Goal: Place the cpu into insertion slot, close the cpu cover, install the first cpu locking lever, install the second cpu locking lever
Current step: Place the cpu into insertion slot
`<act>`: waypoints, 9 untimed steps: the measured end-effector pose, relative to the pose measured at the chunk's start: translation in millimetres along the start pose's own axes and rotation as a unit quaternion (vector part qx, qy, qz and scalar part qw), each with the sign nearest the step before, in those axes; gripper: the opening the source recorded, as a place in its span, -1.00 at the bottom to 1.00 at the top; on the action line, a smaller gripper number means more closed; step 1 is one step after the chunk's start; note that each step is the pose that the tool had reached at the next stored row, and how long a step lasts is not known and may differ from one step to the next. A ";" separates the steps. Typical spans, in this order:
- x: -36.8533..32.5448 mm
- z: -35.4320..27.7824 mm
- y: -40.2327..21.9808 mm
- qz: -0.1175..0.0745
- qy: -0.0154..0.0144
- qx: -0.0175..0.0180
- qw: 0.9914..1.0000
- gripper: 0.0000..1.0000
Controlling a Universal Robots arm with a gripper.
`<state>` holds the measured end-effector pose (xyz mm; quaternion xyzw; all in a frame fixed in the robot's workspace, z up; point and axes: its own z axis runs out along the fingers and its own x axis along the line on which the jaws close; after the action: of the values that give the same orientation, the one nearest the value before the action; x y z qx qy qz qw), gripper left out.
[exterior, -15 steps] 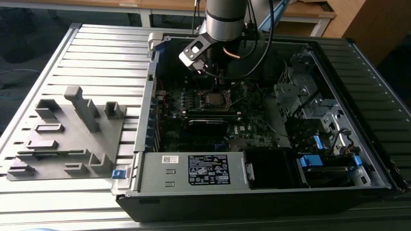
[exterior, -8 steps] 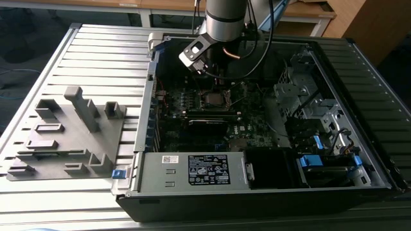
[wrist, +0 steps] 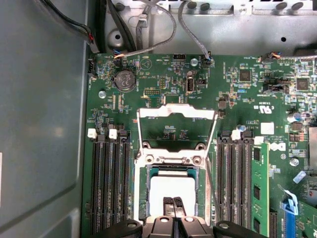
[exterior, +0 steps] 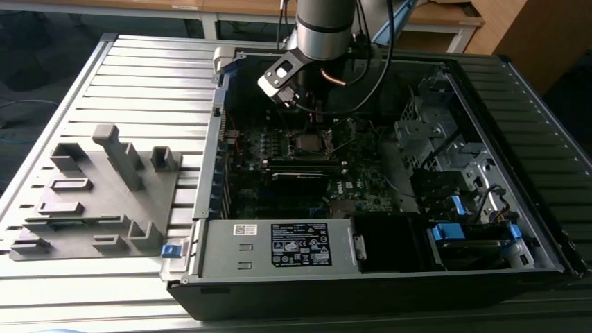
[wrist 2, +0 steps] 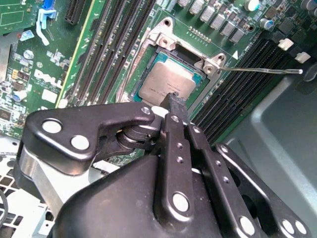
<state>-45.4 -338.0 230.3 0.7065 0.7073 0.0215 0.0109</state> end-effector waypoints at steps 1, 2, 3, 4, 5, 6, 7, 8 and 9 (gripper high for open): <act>0.0 0.3 0.0 0.000 0.000 0.000 1.000 -0.79; -0.1 0.6 -0.1 0.000 0.000 0.000 1.000 -0.79; -0.1 0.8 -0.1 0.001 0.000 0.000 1.000 -0.79; -0.1 0.9 -0.1 0.001 0.000 0.000 1.000 -0.79; -0.1 1.3 -0.1 0.001 0.000 0.000 1.000 -0.79; 0.0 1.9 -0.1 0.001 0.000 0.000 1.000 -0.79; -0.1 2.3 -0.1 0.001 0.000 0.000 1.000 -0.79; -0.1 2.9 -0.2 0.001 0.000 0.000 1.000 -0.79; -0.1 3.5 -0.2 0.001 0.000 0.000 1.000 -0.79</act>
<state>-45.4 -338.0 226.7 0.7075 0.7063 0.0213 0.0110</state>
